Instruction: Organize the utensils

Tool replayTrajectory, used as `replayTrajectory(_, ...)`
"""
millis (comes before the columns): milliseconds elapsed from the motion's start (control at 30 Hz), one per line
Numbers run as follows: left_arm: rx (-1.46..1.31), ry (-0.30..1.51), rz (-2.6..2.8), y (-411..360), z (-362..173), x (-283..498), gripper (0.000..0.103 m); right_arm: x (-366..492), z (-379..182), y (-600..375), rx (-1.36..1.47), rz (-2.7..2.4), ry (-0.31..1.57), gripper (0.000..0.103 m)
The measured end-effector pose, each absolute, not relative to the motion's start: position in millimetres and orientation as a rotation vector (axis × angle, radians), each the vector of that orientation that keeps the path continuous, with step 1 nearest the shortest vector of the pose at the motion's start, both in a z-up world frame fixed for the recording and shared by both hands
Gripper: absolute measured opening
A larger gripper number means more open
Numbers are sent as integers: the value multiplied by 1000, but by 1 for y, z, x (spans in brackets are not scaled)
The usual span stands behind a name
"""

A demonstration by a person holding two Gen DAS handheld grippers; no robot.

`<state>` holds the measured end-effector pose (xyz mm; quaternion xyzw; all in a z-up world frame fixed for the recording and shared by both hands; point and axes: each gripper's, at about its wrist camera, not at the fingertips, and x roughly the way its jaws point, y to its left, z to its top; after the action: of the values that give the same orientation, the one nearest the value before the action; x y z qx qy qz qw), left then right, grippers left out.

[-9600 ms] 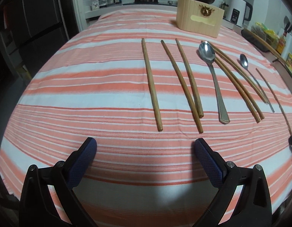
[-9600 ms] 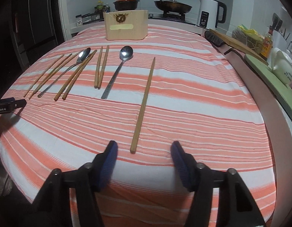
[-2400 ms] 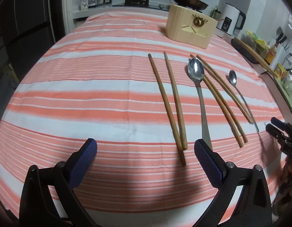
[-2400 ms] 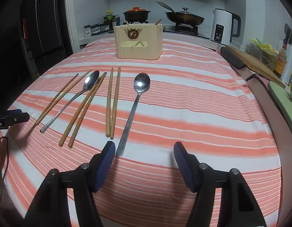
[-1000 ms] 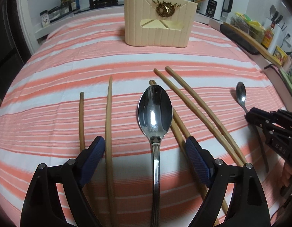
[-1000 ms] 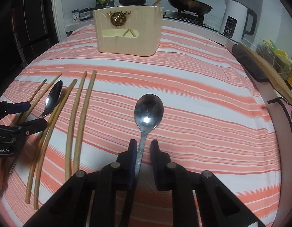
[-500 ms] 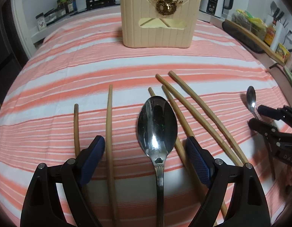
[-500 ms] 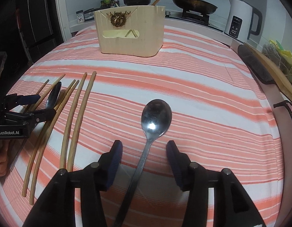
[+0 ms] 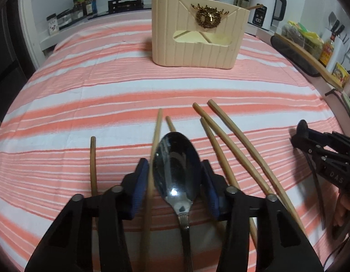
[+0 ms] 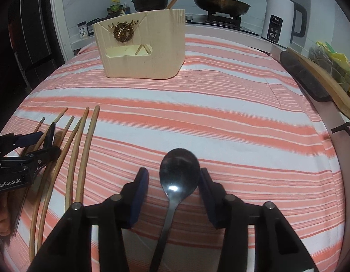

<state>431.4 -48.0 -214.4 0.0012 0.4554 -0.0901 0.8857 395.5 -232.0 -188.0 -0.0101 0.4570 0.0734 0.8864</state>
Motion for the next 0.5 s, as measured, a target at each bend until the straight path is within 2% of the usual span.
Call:
replayTrajectory(267,-86,928,-233,-36,-207,425,42,394,-184,-237,15,167,928,35)
replayTrajectory(500,-104,862,-244,-27,-178,400,42,374,-152,-238,28,216,837,35)
